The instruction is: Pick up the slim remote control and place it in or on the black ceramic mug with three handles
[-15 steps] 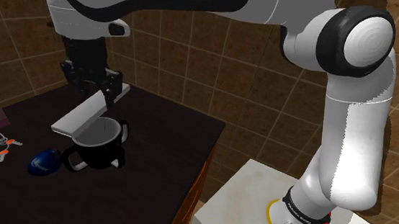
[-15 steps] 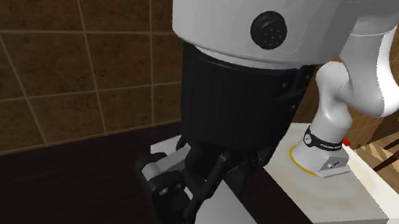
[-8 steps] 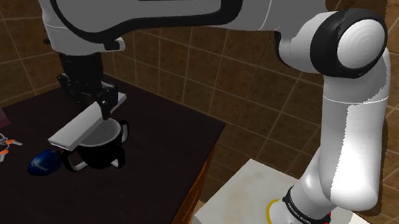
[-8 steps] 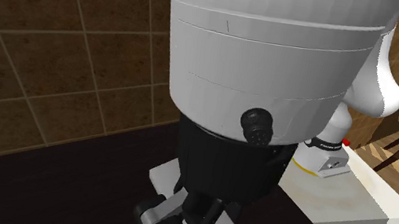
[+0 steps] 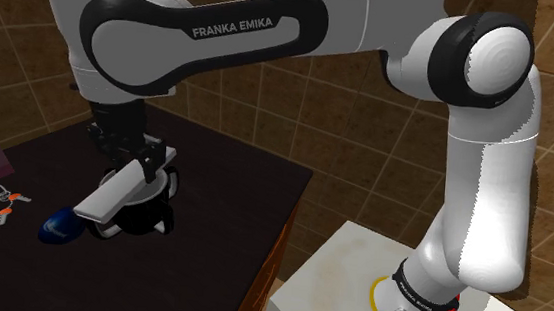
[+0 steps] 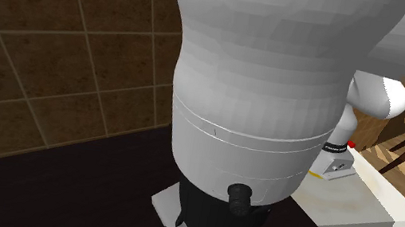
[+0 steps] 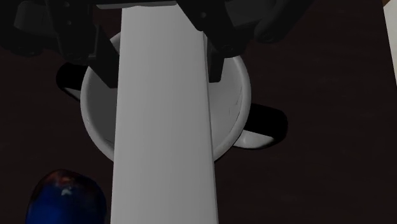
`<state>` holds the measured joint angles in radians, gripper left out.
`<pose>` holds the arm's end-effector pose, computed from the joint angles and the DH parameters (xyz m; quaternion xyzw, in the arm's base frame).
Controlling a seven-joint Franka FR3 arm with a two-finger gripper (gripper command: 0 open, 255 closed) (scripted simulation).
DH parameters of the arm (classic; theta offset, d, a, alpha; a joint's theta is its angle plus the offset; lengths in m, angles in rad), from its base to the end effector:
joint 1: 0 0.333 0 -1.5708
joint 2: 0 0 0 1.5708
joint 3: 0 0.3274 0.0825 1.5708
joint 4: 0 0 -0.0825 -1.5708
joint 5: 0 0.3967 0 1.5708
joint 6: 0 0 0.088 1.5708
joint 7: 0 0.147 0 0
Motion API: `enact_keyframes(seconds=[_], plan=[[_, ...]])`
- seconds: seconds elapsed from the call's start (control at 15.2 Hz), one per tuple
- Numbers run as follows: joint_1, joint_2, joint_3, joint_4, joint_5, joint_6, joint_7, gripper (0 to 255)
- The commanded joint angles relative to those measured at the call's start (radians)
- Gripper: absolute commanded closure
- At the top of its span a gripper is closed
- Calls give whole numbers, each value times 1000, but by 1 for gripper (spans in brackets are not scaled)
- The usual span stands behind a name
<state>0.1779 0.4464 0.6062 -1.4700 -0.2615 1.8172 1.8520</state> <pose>0.5451 0.4199 0.4234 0.8665 -0.4992 -0.0005 0.0096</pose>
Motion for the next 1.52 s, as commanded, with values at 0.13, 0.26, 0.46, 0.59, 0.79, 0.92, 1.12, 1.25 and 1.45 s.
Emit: enact_keyframes(seconds=[0.13,0.26,0.46,0.59,0.79,0.92,1.12,1.25,1.45], plan=[[-1,2,-1,-6,-1,7,0,255],[-1,2,-1,-6,-1,7,0,255],[-1,3,-1,-6,-2,7,0,0],[-1,2,-1,-6,-1,7,0,0],[-1,2,-1,-6,-1,7,0,0],[7,-2,3,56,4,-58,-6,0],[17,0,5,120,5,-119,-10,0],[17,0,5,120,5,-119,-10,0],[17,0,5,120,5,-119,-10,0]])
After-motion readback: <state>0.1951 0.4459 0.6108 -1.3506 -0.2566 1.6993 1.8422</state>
